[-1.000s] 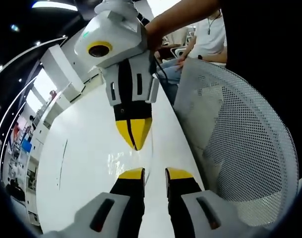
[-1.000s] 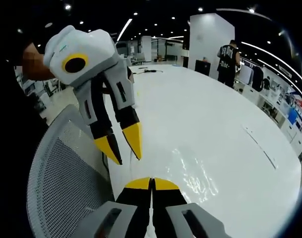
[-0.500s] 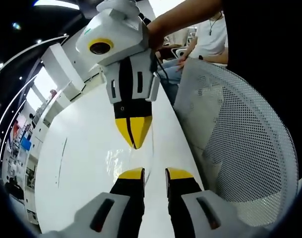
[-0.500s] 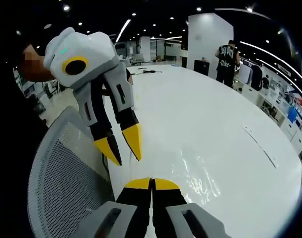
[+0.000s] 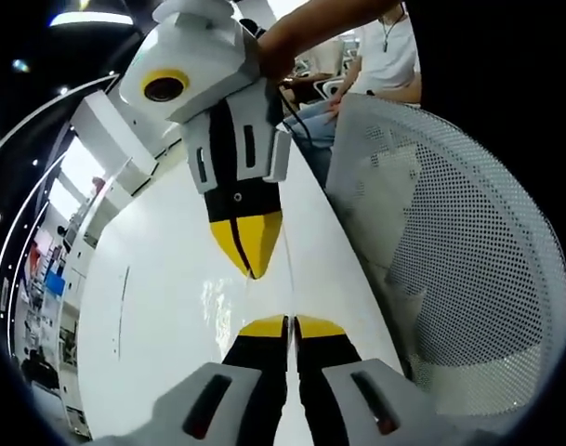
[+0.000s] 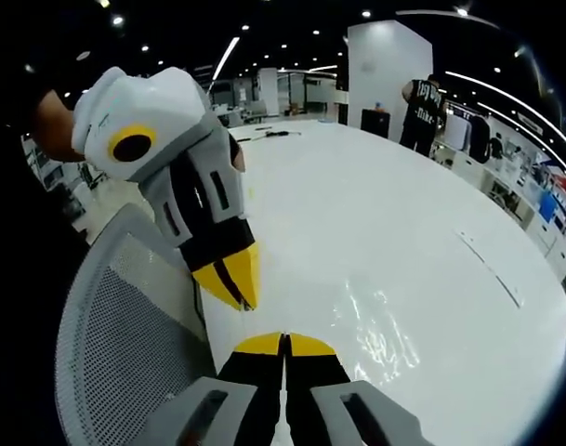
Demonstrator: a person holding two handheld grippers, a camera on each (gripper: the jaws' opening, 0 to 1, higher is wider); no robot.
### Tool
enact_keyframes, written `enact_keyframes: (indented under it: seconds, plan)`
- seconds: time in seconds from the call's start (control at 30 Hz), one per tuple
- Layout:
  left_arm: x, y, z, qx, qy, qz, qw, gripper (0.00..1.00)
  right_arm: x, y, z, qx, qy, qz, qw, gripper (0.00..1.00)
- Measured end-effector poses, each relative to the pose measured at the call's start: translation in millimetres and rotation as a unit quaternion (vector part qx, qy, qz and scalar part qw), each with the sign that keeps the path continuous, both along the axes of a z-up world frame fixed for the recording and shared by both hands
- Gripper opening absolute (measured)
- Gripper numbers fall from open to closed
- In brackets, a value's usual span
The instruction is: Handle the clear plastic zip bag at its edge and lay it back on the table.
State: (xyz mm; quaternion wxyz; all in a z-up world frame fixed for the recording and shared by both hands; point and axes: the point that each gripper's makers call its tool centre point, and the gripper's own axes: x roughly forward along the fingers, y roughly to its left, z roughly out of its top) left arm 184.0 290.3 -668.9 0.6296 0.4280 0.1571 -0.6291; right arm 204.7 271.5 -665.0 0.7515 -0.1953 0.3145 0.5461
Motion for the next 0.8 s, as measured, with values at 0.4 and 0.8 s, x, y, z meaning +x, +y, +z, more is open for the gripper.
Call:
enact_keyframes:
  seconds: [0.4, 0.8]
  plan:
    - [1.4, 5, -1.2, -0.002, -0.009, 0.006, 0.9999, 0.0, 8, 0, 7.9, 0.006, -0.01, -0.014, 0.9998, 0.0]
    - [0.6, 9, -4.6, 0.008, -0.009, 0.005, 0.9999, 0.0, 25, -2, 22.7, 0.013, -0.037, -0.036, 0.9986, 0.0]
